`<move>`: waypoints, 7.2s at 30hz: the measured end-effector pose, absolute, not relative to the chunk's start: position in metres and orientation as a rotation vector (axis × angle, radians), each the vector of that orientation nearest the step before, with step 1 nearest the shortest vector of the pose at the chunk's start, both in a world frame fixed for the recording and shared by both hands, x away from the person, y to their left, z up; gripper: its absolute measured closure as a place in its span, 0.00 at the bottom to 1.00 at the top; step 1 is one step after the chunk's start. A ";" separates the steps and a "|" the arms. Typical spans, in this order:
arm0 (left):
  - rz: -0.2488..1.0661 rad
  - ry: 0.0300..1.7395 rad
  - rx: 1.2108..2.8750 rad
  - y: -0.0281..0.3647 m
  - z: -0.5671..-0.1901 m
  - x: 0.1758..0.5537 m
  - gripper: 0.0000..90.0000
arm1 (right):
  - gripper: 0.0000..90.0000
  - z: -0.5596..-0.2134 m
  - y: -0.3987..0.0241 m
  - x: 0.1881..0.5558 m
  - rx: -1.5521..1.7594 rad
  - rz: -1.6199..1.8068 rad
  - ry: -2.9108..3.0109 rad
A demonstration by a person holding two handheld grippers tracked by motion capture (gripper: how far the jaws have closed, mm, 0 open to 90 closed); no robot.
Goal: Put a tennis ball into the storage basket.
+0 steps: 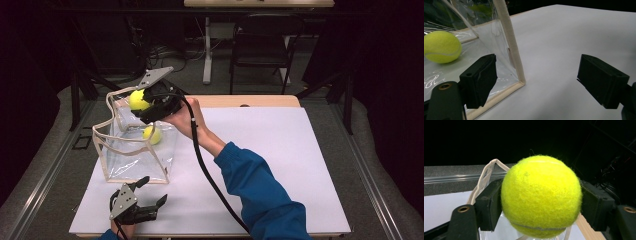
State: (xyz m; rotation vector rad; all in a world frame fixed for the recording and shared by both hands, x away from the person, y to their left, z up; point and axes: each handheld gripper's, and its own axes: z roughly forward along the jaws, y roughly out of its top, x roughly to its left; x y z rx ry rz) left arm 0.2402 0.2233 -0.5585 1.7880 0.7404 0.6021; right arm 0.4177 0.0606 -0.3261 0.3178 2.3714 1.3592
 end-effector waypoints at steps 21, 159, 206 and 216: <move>0.595 0.735 1.788 0.224 -0.558 0.239 0.18 | 0.29 -0.327 0.072 0.422 0.313 1.369 2.373; 0.603 0.725 1.804 0.222 -0.558 0.240 0.18 | 0.00 -0.391 -0.069 0.387 0.501 1.184 2.573; 0.604 0.727 1.811 0.221 -0.559 0.240 0.18 | 0.00 -0.467 -0.159 0.344 0.680 1.090 2.571; 0.610 0.731 1.814 0.221 -0.559 0.240 0.18 | 0.00 -0.487 -0.172 0.340 0.734 1.048 2.592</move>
